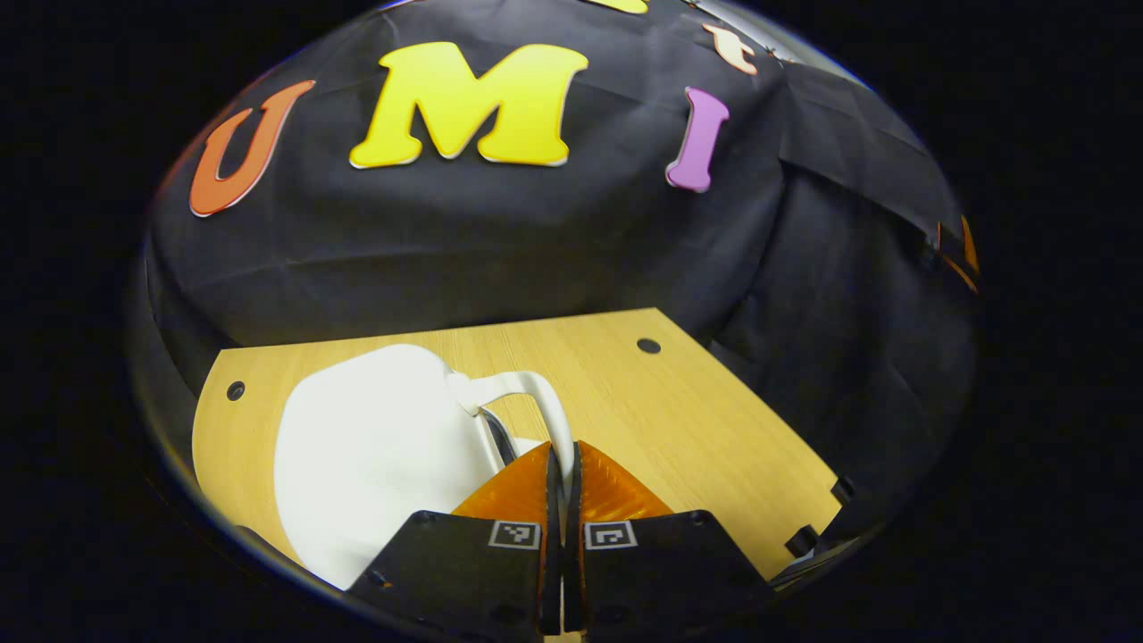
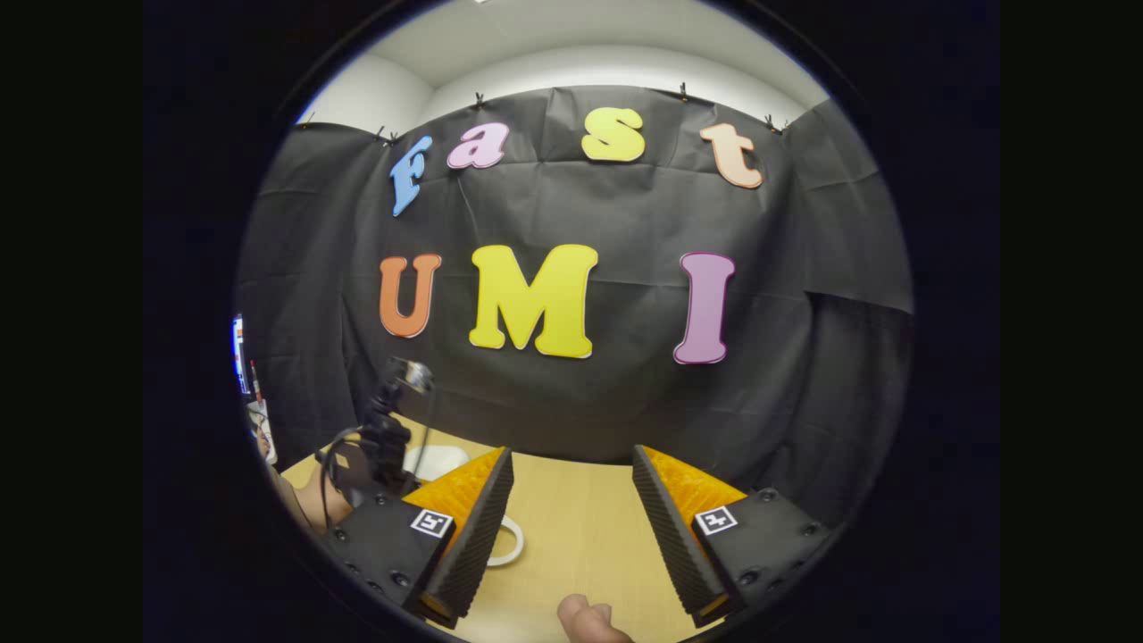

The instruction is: First open the suitcase, pack the skin care products into it, and then close the suitcase.

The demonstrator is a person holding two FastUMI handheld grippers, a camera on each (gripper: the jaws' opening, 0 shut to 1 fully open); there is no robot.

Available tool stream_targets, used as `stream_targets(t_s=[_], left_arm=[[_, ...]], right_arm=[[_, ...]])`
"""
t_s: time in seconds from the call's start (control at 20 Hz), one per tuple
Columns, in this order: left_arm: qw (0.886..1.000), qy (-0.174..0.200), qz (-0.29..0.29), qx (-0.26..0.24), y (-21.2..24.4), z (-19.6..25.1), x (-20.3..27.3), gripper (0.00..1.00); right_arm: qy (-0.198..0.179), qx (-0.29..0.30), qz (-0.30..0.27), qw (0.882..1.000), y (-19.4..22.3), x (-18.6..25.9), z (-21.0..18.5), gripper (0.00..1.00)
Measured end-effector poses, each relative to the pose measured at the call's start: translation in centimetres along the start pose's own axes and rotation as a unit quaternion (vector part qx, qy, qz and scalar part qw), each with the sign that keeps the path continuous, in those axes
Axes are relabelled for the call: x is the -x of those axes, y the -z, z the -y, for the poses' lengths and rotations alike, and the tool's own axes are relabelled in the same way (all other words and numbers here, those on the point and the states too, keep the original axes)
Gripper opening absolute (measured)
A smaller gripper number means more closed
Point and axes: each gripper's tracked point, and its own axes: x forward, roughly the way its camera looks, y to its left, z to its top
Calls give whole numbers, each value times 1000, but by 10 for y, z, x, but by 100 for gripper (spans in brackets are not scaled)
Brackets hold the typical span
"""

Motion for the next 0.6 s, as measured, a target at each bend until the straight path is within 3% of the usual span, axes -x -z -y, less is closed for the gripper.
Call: stream_targets(t_s=[0.25, 0.5, 0.55, 0.6], left_arm=[[995, -17, -79, -53, 53, 19, -32, 4], [992, -28, -104, -65, 65, 17, -45, 5], [992, -25, -105, -66, 66, 21, -44, 6], [993, -16, -103, -53, 67, 26, -44, 14]], right_arm=[[22, 1, -11, 1000, 11, 3, 19, 80], [44, -11, -20, 999, 18, 4, 34, 80], [45, -14, -22, 999, 19, 3, 34, 80], [47, -17, -23, 998, 19, 3, 34, 80]])
